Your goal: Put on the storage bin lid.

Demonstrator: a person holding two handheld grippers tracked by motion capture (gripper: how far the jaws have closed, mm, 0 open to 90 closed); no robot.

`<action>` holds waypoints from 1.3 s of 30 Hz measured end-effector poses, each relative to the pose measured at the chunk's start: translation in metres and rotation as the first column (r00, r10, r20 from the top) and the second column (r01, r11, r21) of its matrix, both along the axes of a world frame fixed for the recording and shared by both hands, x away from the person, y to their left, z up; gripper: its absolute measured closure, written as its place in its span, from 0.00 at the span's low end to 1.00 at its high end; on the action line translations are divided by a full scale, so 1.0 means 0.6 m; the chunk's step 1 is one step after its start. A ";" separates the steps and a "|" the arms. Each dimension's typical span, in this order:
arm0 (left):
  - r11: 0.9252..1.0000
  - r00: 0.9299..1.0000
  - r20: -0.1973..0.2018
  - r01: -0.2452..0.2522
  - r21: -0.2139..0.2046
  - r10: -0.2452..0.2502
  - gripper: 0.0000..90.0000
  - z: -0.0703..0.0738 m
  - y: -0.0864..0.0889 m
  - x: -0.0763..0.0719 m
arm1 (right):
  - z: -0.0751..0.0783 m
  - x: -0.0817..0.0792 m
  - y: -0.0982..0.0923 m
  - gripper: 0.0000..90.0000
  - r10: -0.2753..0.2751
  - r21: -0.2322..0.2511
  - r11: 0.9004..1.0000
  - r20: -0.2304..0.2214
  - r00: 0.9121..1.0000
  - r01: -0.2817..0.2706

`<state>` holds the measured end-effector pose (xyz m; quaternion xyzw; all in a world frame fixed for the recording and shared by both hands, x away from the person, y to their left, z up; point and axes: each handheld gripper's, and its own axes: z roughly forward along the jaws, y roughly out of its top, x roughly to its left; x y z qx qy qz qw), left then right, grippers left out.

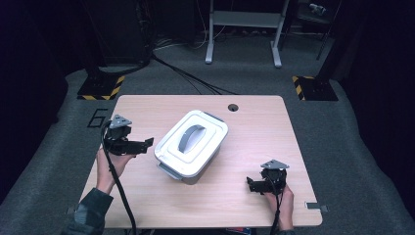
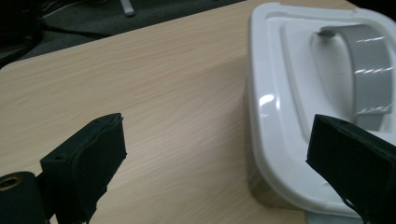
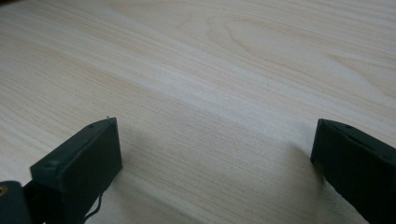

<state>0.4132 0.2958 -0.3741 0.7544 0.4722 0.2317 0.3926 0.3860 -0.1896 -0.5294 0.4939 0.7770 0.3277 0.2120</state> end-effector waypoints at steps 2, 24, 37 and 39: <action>1.000 1.000 -0.004 -0.018 0.005 0.018 0.04 -0.013 0.010 -0.002 | 0.000 0.000 0.000 0.01 0.000 0.000 1.000 0.001 1.000 0.000; 0.996 0.974 -0.209 -0.073 0.044 0.081 0.03 -0.210 0.070 -0.005 | 0.000 -0.001 0.001 0.01 -0.004 0.004 1.000 -0.003 1.000 0.004; 0.992 0.987 -0.115 -0.102 0.070 0.110 0.03 -0.262 0.068 -0.020 | 0.000 0.000 0.000 0.01 -0.001 0.000 1.000 0.001 1.000 0.001; 0.992 0.988 -0.112 -0.099 0.076 0.107 0.02 -0.262 0.069 -0.022 | 0.000 -0.001 0.001 0.01 -0.008 0.003 1.000 -0.004 1.000 0.008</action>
